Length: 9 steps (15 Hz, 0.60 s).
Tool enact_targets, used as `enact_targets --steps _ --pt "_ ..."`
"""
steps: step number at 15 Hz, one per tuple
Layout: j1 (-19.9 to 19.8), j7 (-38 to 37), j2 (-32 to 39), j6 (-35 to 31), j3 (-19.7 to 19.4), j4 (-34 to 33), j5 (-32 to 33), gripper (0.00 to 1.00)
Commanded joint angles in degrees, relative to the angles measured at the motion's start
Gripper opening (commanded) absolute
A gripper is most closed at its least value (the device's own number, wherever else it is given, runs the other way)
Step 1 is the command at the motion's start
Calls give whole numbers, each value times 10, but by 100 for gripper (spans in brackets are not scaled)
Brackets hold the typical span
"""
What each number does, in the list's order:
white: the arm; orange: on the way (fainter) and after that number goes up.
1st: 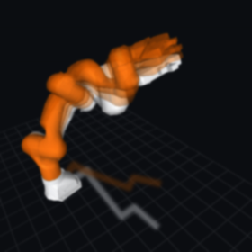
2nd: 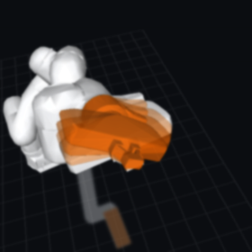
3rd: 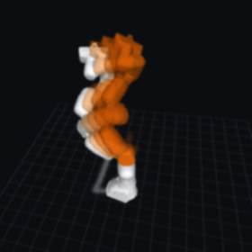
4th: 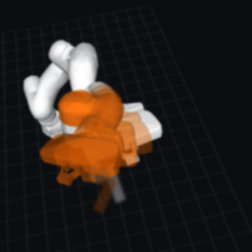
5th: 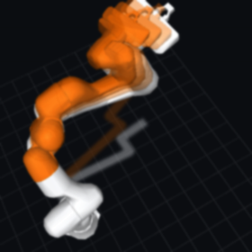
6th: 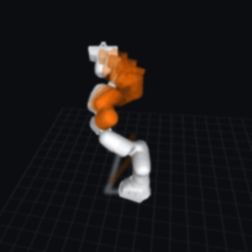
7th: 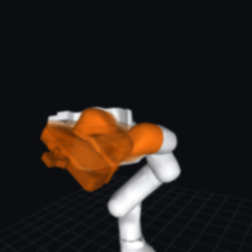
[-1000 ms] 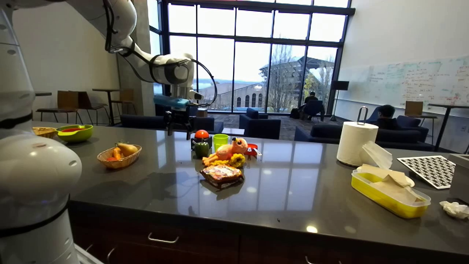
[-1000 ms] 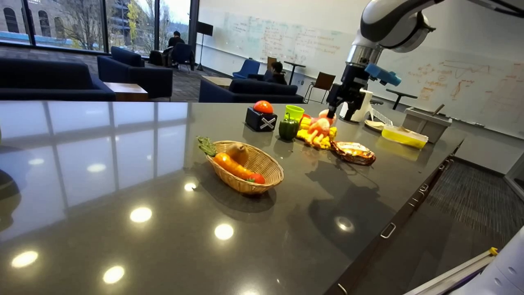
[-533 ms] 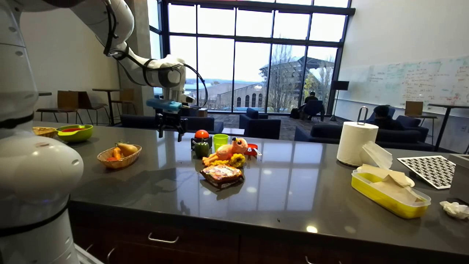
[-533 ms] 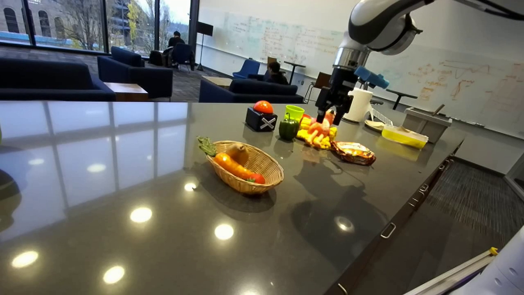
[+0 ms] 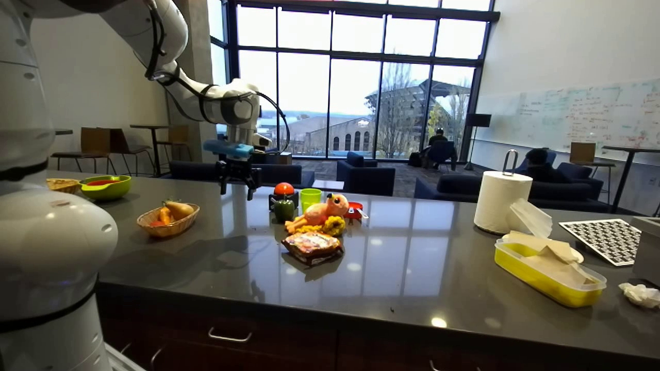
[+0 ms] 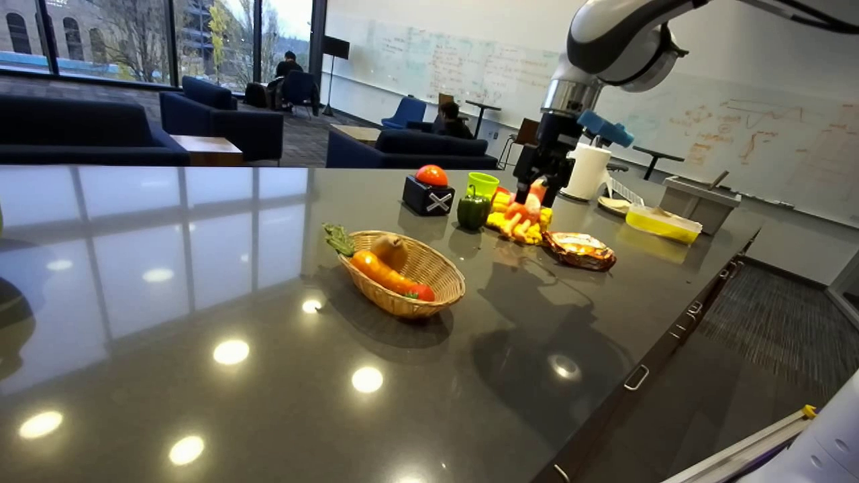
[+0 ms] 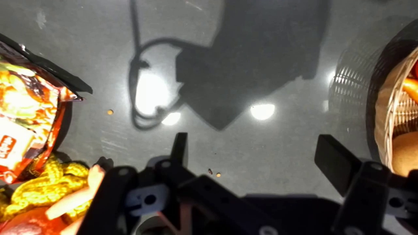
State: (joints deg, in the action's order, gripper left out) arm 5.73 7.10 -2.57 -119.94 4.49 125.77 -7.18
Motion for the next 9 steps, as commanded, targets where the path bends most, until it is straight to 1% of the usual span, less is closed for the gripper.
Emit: enact_targets --steps 1,7,9 --pt "-2 0 0 2 2 -1 0 100" --pt "-2 0 0 2 2 -1 0 100" --pt "3 -5 2 -3 7 -1 2 100"
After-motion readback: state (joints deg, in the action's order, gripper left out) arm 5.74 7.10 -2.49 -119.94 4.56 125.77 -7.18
